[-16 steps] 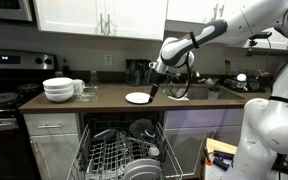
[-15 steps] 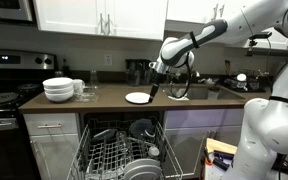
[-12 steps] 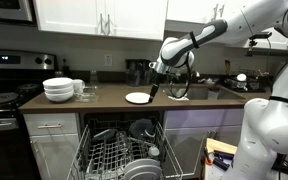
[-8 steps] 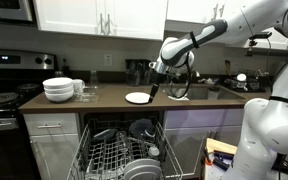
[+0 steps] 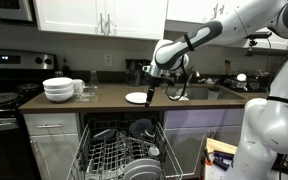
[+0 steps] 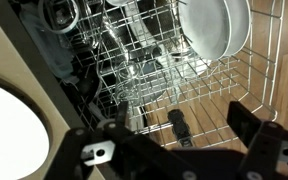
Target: Get the rightmost plate on the plate dryer and put it on top of the white plate on the counter
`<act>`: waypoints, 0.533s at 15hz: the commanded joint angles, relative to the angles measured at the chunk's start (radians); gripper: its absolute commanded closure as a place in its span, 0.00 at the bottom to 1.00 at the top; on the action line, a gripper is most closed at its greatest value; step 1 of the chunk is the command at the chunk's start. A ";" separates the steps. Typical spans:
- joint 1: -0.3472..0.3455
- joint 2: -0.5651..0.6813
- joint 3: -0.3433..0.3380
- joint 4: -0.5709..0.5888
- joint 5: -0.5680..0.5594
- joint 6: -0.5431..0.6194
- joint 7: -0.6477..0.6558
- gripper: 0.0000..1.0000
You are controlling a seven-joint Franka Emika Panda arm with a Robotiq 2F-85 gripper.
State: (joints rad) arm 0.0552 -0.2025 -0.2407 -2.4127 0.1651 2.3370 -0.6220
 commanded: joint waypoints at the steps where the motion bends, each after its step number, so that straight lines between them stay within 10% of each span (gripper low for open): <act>1: -0.009 0.117 0.065 0.077 -0.022 -0.065 -0.015 0.00; 8: -0.006 0.299 0.200 0.166 -0.098 -0.197 0.024 0.00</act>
State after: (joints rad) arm 0.0567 0.0146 -0.0886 -2.3058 0.1159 2.1871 -0.6200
